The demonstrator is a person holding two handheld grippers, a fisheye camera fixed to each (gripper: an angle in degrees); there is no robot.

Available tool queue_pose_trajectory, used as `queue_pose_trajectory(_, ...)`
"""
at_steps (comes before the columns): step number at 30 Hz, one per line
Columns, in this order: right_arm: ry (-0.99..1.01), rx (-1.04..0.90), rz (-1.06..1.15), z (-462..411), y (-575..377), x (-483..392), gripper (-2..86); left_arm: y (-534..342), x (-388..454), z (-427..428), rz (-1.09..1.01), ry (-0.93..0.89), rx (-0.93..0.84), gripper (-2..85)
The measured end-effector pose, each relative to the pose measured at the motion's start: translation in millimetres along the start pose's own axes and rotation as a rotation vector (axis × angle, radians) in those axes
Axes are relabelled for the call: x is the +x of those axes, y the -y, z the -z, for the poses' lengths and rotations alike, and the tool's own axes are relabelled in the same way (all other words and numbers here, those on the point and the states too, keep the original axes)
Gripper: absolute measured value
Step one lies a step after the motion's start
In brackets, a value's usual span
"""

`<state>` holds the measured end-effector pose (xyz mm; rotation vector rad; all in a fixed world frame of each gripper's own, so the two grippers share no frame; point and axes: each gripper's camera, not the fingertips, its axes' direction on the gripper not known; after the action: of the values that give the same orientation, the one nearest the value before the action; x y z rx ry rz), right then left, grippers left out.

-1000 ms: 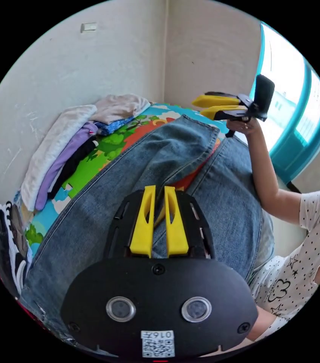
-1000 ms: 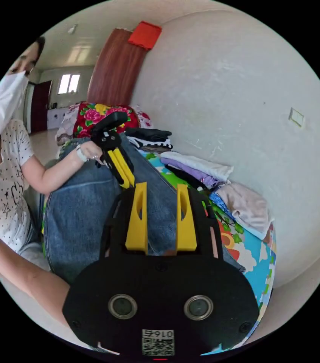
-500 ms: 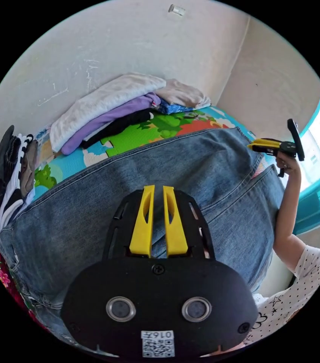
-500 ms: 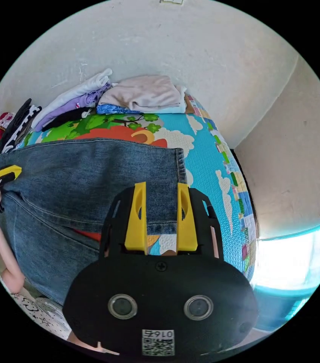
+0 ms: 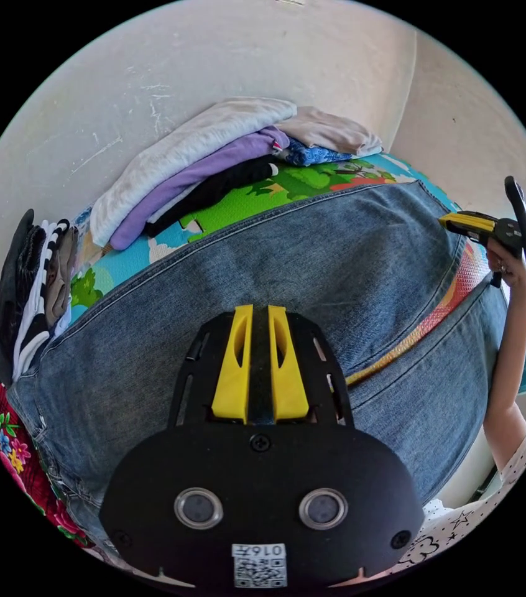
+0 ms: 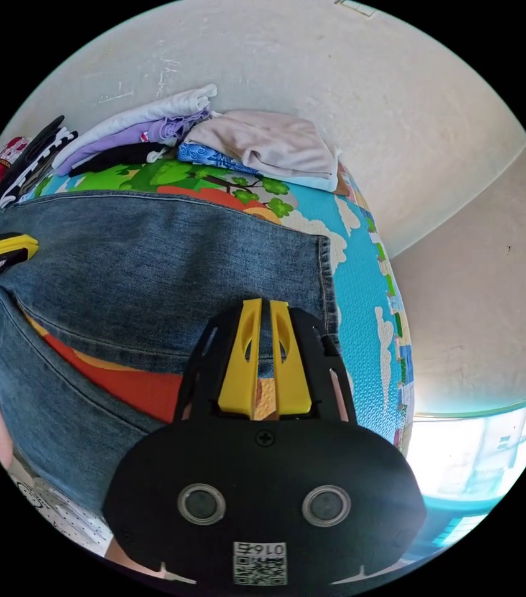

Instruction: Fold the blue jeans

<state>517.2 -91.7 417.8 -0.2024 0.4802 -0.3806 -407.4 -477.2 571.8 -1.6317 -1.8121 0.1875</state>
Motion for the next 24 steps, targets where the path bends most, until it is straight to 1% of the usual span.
queue_pose_trajectory(5, -0.122, 0.025, 0.006, -23.6, 18.3, -7.9, 0.3, 7.8, -0.7, -12.7, 0.045, 0.043, 0.037, 4.3)
queue_pose_trajectory(10, -0.116, 0.032, -0.015, -38.3, 27.5, 4.2, -0.1, 8.2, -3.7, -16.9, 0.082, 0.024, 0.046, 3.2)
queue_pose_trajectory(13, -0.121, 0.071, -0.119, -30.9, 14.9, 26.1, -0.3, -3.3, -2.5, -2.1, 0.094, 0.093, 0.026, -0.1)
queue_pose_trajectory(14, -0.111, 0.097, -0.139, -24.1, 5.0, 35.6, -0.4, -11.1, -1.5, 4.0, 0.082, 0.079, 0.039, -0.5)
queue_pose_trajectory(17, -0.063, 0.145, -0.16, -18.9, -17.7, 54.6, -0.4, -21.1, 0.2, 7.0, 0.031, -0.082, 0.039, -0.9)
queue_pose_trajectory(18, -0.048, 0.141, -0.162, -21.5, -20.1, 58.0, -0.4, -20.1, 2.5, 5.9, 0.002, -0.149, 0.042, -0.9)
queue_pose_trajectory(20, 0.031, 0.059, -0.153, -38.0, -21.6, 70.3, -0.4, -19.0, 8.6, 0.1, -0.041, -0.232, 0.027, -0.9)
queue_pose_trajectory(22, 0.038, 0.023, -0.142, -46.2, -22.0, 74.5, -0.4, -17.4, 18.3, -8.9, -0.088, -0.224, -0.014, -1.0)
queue_pose_trajectory(24, 0.027, 0.012, -0.143, -50.4, -23.5, 77.8, -0.4, -13.7, 30.0, -28.0, -0.116, -0.157, -0.083, -1.0)
